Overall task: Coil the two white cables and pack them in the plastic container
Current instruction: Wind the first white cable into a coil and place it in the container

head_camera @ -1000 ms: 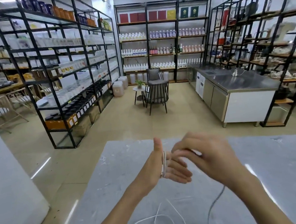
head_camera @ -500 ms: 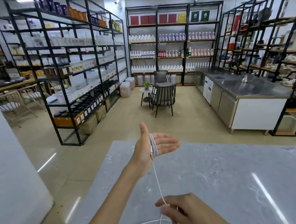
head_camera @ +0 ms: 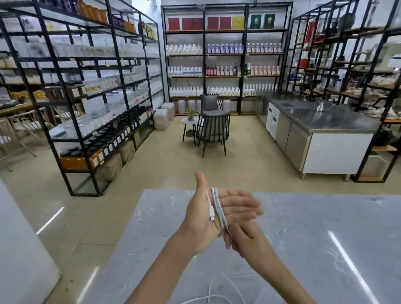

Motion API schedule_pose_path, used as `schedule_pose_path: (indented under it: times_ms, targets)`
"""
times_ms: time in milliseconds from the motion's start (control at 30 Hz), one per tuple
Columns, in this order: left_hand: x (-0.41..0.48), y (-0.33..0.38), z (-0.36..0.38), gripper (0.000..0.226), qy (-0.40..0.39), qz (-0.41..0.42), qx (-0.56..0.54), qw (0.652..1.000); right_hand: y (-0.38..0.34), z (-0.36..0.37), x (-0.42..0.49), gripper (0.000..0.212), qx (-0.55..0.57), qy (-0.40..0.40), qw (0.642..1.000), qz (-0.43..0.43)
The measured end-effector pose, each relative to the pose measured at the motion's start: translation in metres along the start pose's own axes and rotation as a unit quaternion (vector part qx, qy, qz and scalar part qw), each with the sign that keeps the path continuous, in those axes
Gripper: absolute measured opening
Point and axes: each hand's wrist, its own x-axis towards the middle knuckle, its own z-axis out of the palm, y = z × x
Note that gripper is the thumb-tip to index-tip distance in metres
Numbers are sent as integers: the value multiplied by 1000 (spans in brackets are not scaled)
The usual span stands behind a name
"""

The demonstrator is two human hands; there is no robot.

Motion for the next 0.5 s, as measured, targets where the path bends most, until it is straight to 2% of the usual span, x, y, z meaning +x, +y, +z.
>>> schedule_pose_path:
  times_ms: [67,133,200,233,300,367,400,433,500]
  targets:
    - [7,6,-16,106,71,15,-29,997,14,17,-21,34,-60,-7,998,5]
    - [11,5,-26,107,106,7,-26,994,10,20,-41,16,-127,-76,989,-16]
    - [10,-6,-27,107,102,-39,18,994,-8,8,-48,20,-252,-137,957,-46]
    - [8,-15,-24,105,90,-66,49,992,-21,-4,-46,21,-323,-139,932,-86]
    - [2,-34,-15,102,47,-99,106,988,-51,-28,-38,13,-425,-74,882,-188]
    - [-7,-45,-2,98,-8,-88,127,988,-78,-52,-27,14,-479,9,846,-236]
    - [-10,-47,4,101,-36,-81,121,989,-87,-63,-18,15,-473,27,846,-245]
    - [-13,-46,9,104,-62,-83,111,988,-91,-71,-9,12,-437,25,862,-256]
    - [-18,-35,16,109,-101,-87,99,986,-89,-77,12,5,-291,6,923,-250]
